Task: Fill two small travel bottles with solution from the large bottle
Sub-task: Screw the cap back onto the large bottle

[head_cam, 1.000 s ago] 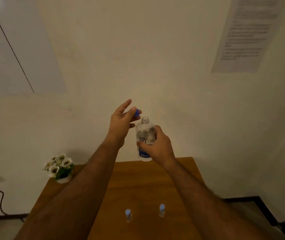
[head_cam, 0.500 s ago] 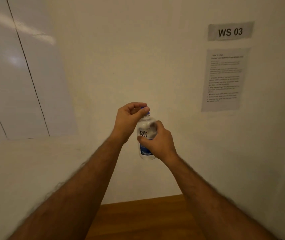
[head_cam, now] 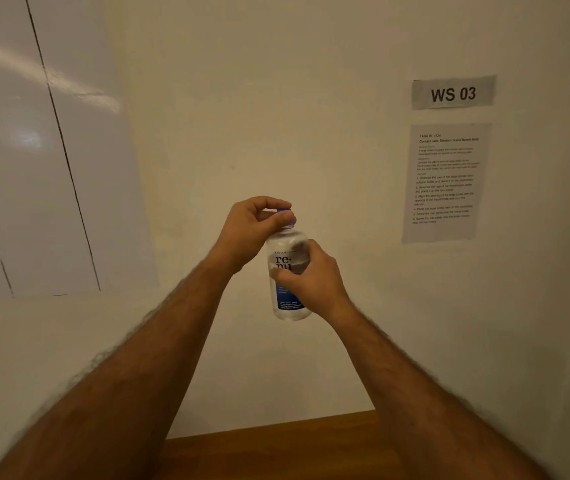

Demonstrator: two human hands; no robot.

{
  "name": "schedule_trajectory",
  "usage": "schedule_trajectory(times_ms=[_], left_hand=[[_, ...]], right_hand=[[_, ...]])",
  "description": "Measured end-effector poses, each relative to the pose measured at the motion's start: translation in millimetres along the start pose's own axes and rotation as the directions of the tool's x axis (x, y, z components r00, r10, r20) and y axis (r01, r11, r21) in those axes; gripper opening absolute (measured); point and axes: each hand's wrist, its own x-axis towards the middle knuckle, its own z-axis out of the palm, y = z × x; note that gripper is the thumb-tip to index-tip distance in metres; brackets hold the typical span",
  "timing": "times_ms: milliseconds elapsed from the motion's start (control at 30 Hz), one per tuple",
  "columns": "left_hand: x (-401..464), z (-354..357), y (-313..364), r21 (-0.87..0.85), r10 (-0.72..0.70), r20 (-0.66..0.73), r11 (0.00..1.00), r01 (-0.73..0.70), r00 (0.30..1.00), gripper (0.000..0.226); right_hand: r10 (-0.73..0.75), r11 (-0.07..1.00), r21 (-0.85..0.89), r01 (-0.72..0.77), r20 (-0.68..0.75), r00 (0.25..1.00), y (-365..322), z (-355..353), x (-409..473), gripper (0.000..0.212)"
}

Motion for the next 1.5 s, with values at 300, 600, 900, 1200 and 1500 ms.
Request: schedule_trajectory(times_ms=[300,600,900,1200,1500], left_hand=[[0.7,-4.3,-6.5,-0.009,-0.095,0.093,0.995,0.097,0.991,0.021],[5.2,-1.1,-7.4,0.114,-0.099,-0.046,0.988,0.104,0.994,0.017],[-2.1,1.1,-13.2,0.111,-0.119,0.051,0.987,0.113,0.992,0.025],[2.0,6.9,-9.9,0.180,-0.110,-0.031,0.977,0.114,0.993,0.017],[-11.1,4.7,-15.8,0.193,-0.133,0.025,0.973,0.126,0.991,0.025]], right_hand=[[0.006,1.000,0.025,-0.006,0.028,1.000,3.4,6.7,1.3,0.056],[0.033,0.999,-0.010,-0.033,0.001,0.999,13.3,10.5,-3.7,0.058],[0.042,0.999,-0.018,-0.042,0.022,0.999,18.7,9.1,-8.2,0.058],[0.035,0.999,-0.030,-0.035,0.002,0.999,21.3,10.7,-9.0,0.057],[0.059,0.997,-0.040,-0.060,-0.024,0.998,33.5,14.3,-15.5,0.056]])
